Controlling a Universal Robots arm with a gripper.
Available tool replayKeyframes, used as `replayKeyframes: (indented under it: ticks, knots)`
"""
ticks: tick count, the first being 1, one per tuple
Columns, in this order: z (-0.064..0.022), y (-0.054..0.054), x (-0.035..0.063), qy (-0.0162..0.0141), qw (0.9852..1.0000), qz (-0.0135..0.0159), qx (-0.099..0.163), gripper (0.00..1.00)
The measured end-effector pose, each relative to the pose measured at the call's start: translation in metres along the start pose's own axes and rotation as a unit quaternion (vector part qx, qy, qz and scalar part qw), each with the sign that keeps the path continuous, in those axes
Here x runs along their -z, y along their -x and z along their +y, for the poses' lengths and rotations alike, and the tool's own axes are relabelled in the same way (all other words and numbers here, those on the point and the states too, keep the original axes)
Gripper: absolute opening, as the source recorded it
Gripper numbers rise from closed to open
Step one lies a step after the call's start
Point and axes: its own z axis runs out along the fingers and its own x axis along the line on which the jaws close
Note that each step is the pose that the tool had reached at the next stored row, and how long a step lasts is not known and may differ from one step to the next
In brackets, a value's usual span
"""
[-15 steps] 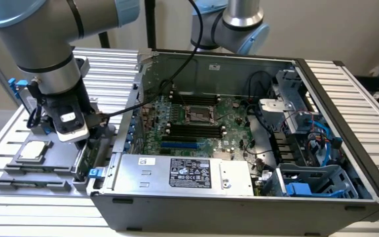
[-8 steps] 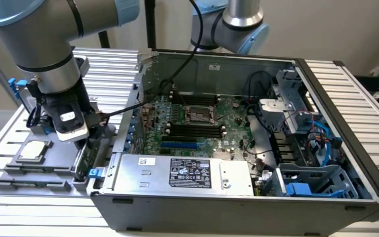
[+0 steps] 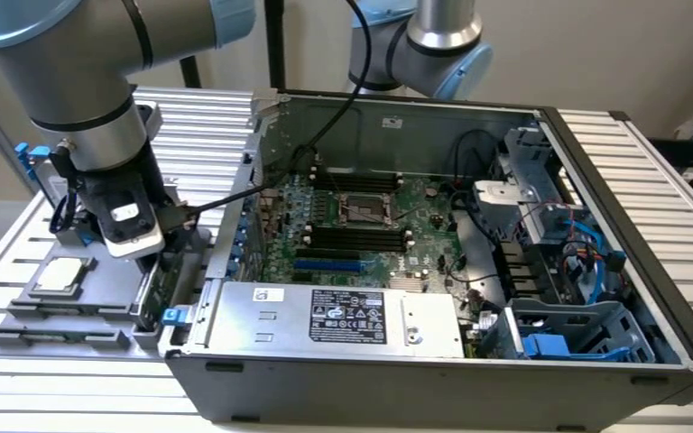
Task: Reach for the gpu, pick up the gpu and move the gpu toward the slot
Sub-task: 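Pick up the gpu and move the gpu toward the slot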
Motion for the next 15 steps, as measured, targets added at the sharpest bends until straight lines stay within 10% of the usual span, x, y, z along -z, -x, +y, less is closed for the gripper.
replayKeyframes:
  ticks: [15]
  knots:
    - [0.0,0.0,0.0023,0.0011,1.0,0.0002,0.003,0.26]
